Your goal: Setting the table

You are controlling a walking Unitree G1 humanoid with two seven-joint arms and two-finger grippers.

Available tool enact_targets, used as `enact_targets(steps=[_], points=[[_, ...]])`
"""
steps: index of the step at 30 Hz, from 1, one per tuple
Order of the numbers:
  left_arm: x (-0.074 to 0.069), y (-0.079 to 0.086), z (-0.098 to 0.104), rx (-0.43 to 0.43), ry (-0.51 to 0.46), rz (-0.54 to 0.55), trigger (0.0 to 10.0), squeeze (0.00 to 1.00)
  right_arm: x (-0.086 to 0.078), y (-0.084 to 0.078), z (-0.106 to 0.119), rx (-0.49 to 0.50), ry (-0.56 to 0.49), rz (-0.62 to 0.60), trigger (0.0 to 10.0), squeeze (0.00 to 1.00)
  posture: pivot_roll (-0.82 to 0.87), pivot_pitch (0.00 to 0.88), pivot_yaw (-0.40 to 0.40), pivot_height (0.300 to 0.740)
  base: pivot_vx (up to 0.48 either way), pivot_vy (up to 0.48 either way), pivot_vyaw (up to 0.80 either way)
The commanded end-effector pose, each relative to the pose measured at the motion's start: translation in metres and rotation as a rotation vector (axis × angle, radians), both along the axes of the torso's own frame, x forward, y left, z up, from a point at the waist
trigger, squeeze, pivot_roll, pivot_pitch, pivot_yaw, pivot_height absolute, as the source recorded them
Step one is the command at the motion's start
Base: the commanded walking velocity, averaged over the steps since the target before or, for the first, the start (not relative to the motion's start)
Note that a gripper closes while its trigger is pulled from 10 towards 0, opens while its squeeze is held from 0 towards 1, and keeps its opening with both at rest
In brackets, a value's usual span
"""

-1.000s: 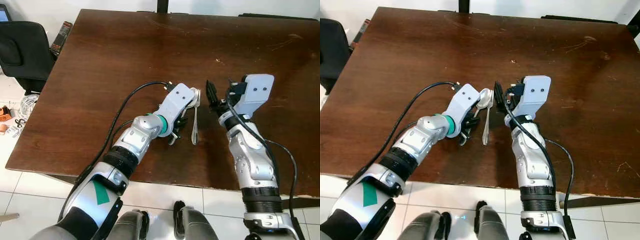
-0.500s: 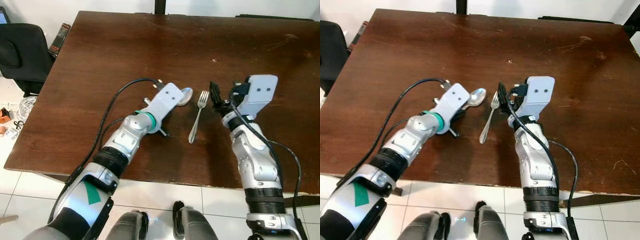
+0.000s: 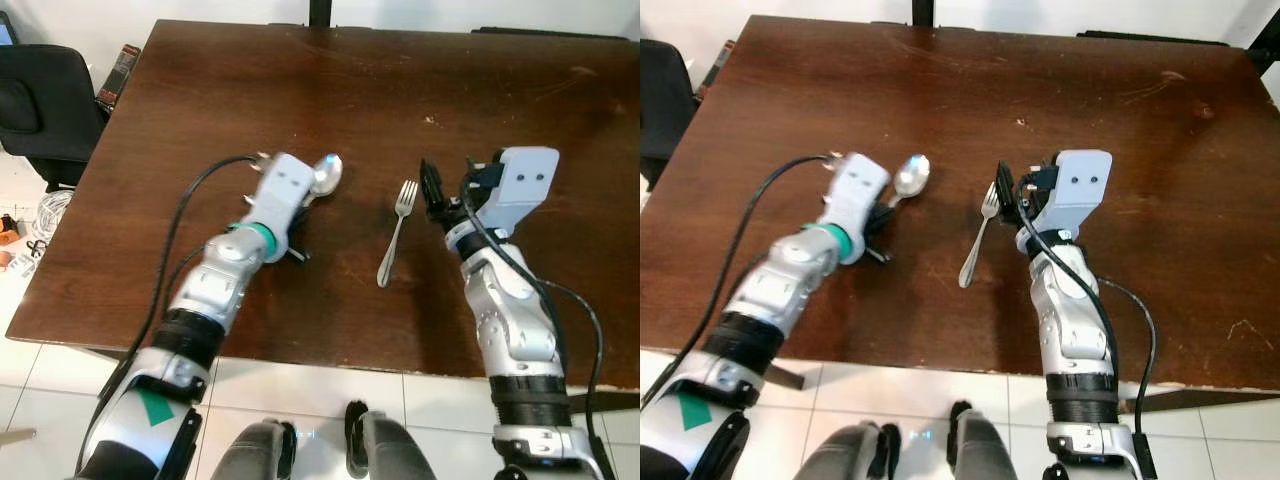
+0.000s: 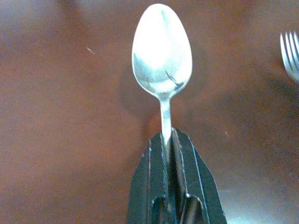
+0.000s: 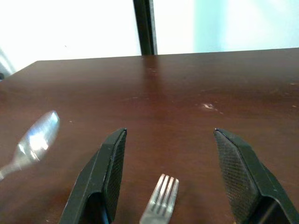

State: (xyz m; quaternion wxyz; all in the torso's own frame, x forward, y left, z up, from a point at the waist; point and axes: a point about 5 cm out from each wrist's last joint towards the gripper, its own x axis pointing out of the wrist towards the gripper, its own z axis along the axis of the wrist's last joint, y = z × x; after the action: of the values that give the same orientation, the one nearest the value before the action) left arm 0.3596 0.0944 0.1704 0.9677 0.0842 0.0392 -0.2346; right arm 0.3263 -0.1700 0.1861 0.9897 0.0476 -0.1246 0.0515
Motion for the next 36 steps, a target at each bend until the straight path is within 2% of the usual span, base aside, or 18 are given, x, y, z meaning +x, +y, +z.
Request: enact_targets(steps=[1, 2, 5, 7, 17, 19, 21, 22, 24, 25, 27, 28, 31, 32, 33, 34, 35, 36], points=[[-0.005, 0.007, 0.005, -0.040, -0.018, 0.004, 10.0, 0.00, -0.002, 0.002, 0.003, 0.006, -0.009, 0.008, 10.0, 0.00, 0.07, 0.123, 0.070, 0.740, 0.000, 0.000, 0.00], [-0.005, 0.007, 0.005, -0.040, -0.018, 0.004, 10.0, 0.00, -0.002, 0.002, 0.003, 0.006, -0.009, 0.008, 10.0, 0.00, 0.07, 0.123, 0.070, 0.740, 0.000, 0.000, 0.00], [-0.016, 0.029, 0.025, -0.120, -0.124, 0.111, 10.0, 0.00, -0.006, 0.006, 0.010, 0.028, -0.050, -0.005, 10.0, 0.00, 0.08, 0.109, 0.068, 0.740, 0.000, 0.000, 0.00], [-0.020, 0.036, 0.030, -0.146, -0.153, 0.159, 10.0, 0.00, -0.007, 0.005, 0.009, 0.036, -0.050, -0.026, 10.0, 0.00, 0.07, 0.095, 0.062, 0.740, 0.000, 0.000, 0.00], [-0.025, 0.050, 0.044, -0.185, -0.212, 0.218, 10.0, 0.00, -0.013, -0.004, -0.006, 0.037, -0.008, -0.073, 10.0, 0.00, 0.07, 0.086, 0.066, 0.740, 0.000, 0.000, 0.00], [-0.027, 0.044, 0.048, -0.291, -0.174, 0.163, 10.0, 0.00, -0.014, -0.005, -0.006, 0.037, -0.006, -0.084, 10.0, 0.00, 0.05, 0.086, 0.074, 0.740, 0.000, 0.000, 0.00], [-0.027, 0.042, 0.049, -0.318, -0.164, 0.146, 10.0, 0.00, -0.014, -0.006, -0.006, 0.038, -0.006, -0.087, 10.0, 0.00, 0.05, 0.083, 0.076, 0.740, 0.000, 0.000, 0.00], [-0.027, 0.035, 0.040, -0.191, -0.111, 0.100, 10.0, 0.00, -0.015, -0.007, -0.006, 0.039, -0.005, -0.096, 10.0, 0.00, 0.05, 0.081, 0.081, 0.740, 0.000, 0.000, 0.00], [-0.027, 0.035, 0.040, -0.191, -0.111, 0.100, 10.0, 0.00, -0.015, -0.007, -0.006, 0.039, -0.005, -0.096, 10.0, 0.00, 0.05, 0.081, 0.081, 0.740, 0.000, 0.000, 0.00], [-0.027, 0.032, 0.035, -0.120, -0.079, 0.065, 10.0, 0.00, -0.017, -0.008, -0.006, 0.037, -0.003, -0.103, 10.0, 0.00, 0.03, 0.091, 0.087, 0.740, 0.000, 0.000, 0.00], [-0.027, 0.032, 0.035, -0.120, -0.079, 0.065, 10.0, 0.00, -0.017, -0.008, -0.006, 0.037, -0.003, -0.103, 10.0, 0.00, 0.03, 0.091, 0.087, 0.740, 0.000, 0.000, 0.00], [-0.029, 0.029, 0.041, -0.149, -0.099, 0.038, 10.0, 0.00, -0.018, -0.010, -0.007, 0.035, -0.001, -0.105, 10.0, 0.00, 0.04, 0.089, 0.083, 0.740, 0.000, 0.000, 0.00], [-0.030, 0.027, 0.040, -0.142, -0.096, 0.021, 10.0, 0.00, -0.019, -0.011, -0.008, 0.034, 0.004, -0.109, 10.0, 0.00, 0.04, 0.087, 0.075, 0.740, 0.000, 0.000, 0.00], [-0.030, 0.028, 0.028, -0.030, -0.085, 0.017, 10.0, 0.00, -0.018, -0.011, -0.010, 0.035, 0.009, -0.110, 10.0, 0.00, 0.04, 0.080, 0.074, 0.740, 0.000, 0.000, 0.00], [-0.030, 0.028, 0.028, -0.030, -0.085, 0.017, 10.0, 0.00, -0.018, -0.011, -0.010, 0.035, 0.009, -0.110, 10.0, 0.00, 0.04, 0.080, 0.074, 0.740, 0.000, 0.000, 0.00], [-0.030, 0.029, 0.017, 0.063, -0.072, 0.014, 10.0, 0.00, -0.018, -0.011, -0.010, 0.036, 0.013, -0.110, 10.0, 0.00, 0.04, 0.080, 0.074, 0.740, 0.000, 0.000, 0.00], [-0.030, 0.029, 0.017, 0.063, -0.072, 0.014, 10.0, 0.00, -0.018, -0.011, -0.010, 0.036, 0.013, -0.110, 10.0, 0.00, 0.04, 0.080, 0.074, 0.740, 0.000, 0.000, 0.00], [-0.033, 0.028, 0.016, 0.019, -0.030, 0.003, 10.0, 0.00, -0.017, -0.010, -0.009, 0.033, 0.010, -0.103, 10.0, 0.00, 0.04, 0.089, 0.077, 0.740, 0.000, 0.000, 0.00]])
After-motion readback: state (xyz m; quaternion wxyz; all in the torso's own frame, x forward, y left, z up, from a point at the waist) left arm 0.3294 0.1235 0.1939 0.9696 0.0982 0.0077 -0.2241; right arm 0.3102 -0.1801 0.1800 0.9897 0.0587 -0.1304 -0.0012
